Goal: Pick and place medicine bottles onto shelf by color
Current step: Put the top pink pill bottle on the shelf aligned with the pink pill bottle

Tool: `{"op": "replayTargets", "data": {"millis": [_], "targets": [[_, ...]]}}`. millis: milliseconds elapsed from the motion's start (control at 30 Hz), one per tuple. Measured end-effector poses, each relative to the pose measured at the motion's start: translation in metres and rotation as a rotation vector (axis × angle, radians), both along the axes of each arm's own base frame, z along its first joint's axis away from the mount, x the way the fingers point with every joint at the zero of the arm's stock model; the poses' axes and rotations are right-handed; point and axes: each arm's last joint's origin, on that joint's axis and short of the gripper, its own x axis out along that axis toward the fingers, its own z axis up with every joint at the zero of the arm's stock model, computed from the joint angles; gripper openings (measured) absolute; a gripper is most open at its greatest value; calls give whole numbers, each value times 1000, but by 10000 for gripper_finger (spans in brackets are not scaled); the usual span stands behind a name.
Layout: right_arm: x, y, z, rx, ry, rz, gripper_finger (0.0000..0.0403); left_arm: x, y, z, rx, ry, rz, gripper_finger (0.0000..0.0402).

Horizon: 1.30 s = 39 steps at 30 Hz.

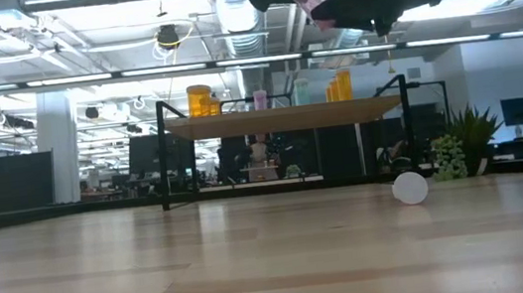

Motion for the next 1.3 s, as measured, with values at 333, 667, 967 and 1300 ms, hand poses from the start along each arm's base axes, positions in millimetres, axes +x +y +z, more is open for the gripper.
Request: {"op": "replayTargets", "data": {"millis": [333,667,967,1300], "targets": [[0,0,1,-13,-5,-9,152,-2,5,-2,23,33,47,97],[0,-1,0,-17,5,-11,224,-7,18,-6,43,76,109,96],[-2,-1,1,-27,19,-16,228,-18,51,-11,202,176,375,96],[-2,-4,1,-20,20,-29,228,-37,90,8,123,209,507,96]]}}
